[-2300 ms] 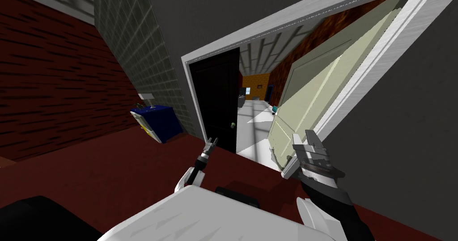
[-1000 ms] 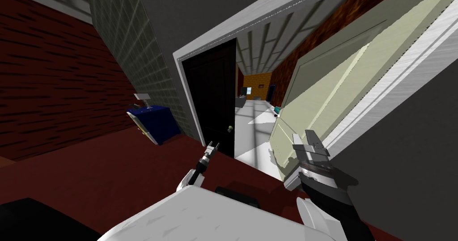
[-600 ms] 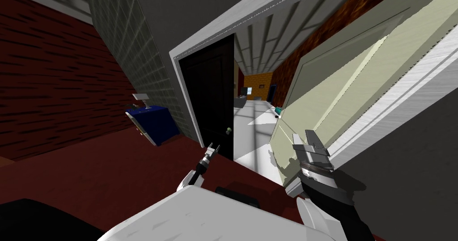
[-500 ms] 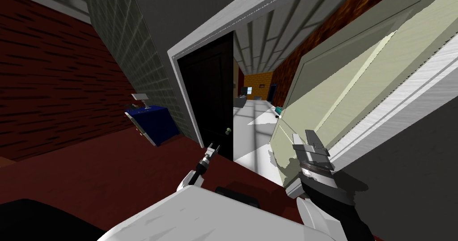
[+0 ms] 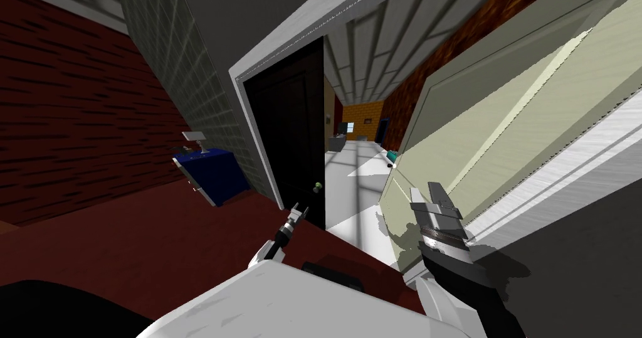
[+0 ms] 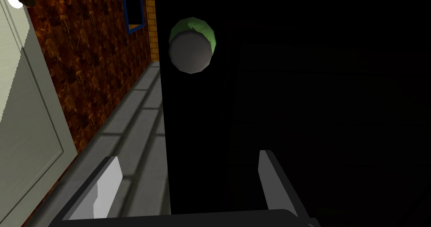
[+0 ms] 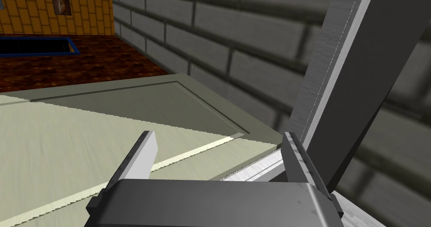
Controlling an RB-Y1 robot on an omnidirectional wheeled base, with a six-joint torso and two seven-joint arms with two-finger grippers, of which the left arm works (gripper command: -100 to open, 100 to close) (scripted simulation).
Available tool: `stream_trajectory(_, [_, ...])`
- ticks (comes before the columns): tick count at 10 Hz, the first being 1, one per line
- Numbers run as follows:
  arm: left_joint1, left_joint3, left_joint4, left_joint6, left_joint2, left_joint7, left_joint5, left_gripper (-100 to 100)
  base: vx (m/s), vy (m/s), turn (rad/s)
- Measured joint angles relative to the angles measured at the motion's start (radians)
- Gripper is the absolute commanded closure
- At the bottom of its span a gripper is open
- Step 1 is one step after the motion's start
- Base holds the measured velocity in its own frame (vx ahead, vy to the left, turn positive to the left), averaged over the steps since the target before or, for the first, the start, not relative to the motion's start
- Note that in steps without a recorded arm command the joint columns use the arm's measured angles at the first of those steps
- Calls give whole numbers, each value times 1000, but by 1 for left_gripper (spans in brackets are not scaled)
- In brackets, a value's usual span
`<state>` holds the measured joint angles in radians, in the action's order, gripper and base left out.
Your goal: Push the door open
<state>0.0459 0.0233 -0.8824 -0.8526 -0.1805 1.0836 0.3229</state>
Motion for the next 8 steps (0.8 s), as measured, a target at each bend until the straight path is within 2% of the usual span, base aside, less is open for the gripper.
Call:
stream_trajectory(2, [-13,0,34,-3,-1,26,11,-100,127,-59,13])
stream_trajectory(5, [-34,3,95,-23,-6,57,22,-100,70,-35,11])
stream_trajectory(8, [-39,7,102,-22,-3,63,21,-100,167,-40,-29])
